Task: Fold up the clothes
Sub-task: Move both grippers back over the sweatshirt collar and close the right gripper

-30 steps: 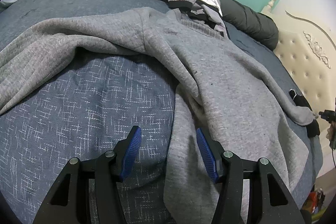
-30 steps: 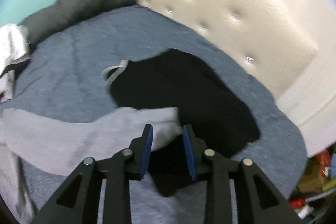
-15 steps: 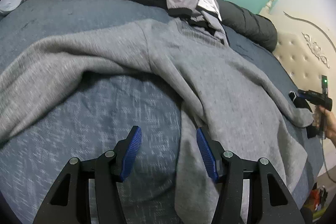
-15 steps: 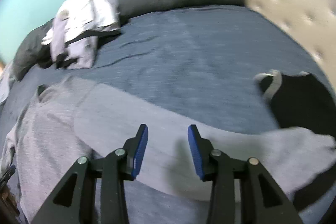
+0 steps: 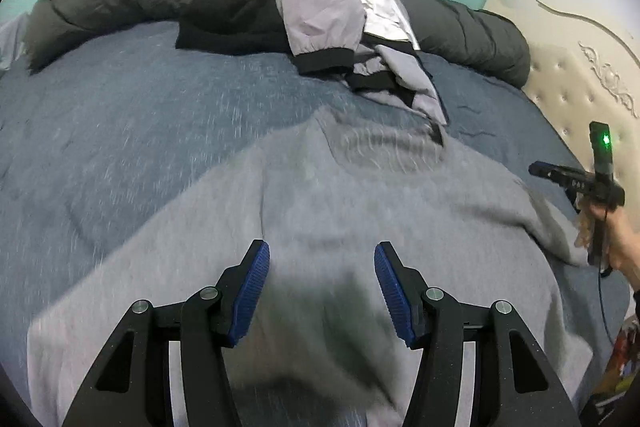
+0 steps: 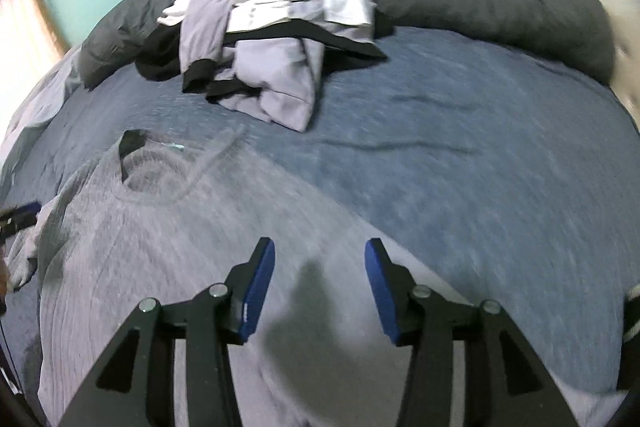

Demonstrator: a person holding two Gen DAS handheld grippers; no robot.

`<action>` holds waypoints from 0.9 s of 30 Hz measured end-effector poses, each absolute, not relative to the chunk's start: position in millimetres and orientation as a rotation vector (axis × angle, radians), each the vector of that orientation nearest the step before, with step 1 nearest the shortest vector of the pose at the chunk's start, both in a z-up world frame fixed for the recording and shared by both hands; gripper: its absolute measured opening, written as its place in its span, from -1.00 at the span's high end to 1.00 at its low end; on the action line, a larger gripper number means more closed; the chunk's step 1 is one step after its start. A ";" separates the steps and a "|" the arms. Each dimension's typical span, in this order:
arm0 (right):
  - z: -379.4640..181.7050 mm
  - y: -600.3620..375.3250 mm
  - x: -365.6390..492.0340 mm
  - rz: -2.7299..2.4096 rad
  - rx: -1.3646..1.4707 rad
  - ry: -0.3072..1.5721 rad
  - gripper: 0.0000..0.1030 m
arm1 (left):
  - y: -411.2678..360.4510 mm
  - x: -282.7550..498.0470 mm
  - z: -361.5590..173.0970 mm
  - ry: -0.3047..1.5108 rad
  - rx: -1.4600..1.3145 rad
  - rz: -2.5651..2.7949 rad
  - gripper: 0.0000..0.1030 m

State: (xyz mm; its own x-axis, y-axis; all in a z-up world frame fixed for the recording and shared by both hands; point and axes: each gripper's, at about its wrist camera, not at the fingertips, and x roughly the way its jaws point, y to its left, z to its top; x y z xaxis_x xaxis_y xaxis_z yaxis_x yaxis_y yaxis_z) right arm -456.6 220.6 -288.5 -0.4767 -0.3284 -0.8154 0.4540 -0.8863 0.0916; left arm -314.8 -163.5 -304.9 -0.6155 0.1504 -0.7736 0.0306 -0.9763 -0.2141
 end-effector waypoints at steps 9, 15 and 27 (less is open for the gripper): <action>-310.5 156.6 -503.6 -2.236 1.289 0.372 0.07 | -174.8 -409.4 -320.8 -0.206 -1.459 2.708 -0.15; -327.8 132.0 -521.5 -2.197 1.305 0.433 0.07 | -177.4 -445.4 -340.9 -0.114 -1.537 2.678 -0.15; -348.7 111.5 -531.4 -2.141 1.321 0.506 0.90 | -164.7 -449.1 -356.4 -0.126 -1.487 2.587 0.79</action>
State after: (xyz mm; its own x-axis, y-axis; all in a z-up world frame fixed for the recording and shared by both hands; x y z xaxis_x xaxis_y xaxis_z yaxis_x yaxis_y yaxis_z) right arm -531.4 111.5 -348.7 -0.3518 -0.2672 -0.8971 0.6407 -0.7674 -0.0227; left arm -449.1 -164.7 -356.4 -0.4950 0.1757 -0.8510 -0.0922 -0.9844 -0.1496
